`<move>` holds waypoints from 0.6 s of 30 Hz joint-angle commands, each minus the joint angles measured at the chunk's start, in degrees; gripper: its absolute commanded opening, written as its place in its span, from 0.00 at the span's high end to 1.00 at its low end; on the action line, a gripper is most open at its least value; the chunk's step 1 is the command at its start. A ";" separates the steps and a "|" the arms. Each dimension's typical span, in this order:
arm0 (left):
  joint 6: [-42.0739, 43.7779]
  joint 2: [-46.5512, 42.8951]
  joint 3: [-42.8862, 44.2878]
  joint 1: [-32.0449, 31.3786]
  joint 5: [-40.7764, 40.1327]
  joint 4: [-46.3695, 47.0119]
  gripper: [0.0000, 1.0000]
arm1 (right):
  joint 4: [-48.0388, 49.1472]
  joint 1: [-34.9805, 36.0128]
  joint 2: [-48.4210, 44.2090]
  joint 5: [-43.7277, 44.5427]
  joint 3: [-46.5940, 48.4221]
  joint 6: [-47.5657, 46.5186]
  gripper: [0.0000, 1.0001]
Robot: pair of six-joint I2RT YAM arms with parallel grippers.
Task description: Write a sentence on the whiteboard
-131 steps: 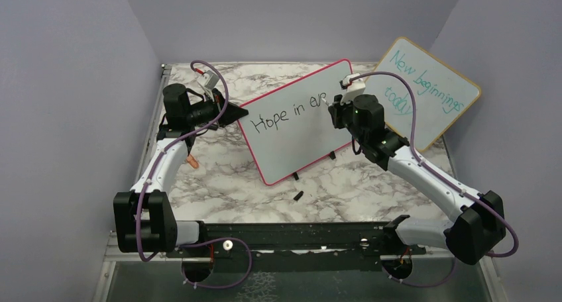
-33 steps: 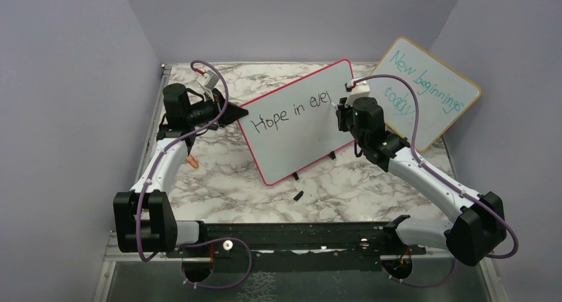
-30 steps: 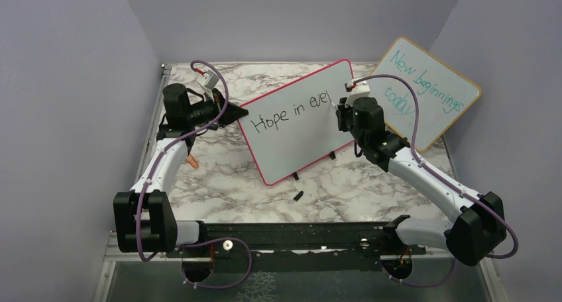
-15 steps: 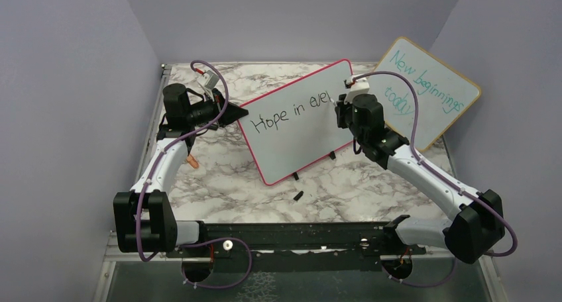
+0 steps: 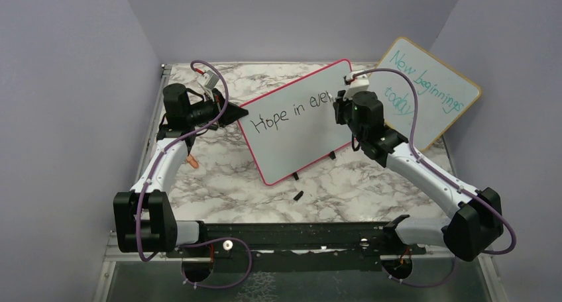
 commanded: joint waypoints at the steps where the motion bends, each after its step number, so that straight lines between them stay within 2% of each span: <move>1: 9.35 2.24 -2.00 -0.65 -3.96 -6.05 1.00 | 2.12 -0.47 1.07 0.68 2.02 -0.39 0.99; 18: 9.25 2.17 -1.93 -0.65 -3.96 -6.05 1.00 | 2.69 -1.84 -0.58 1.82 1.06 -0.09 0.99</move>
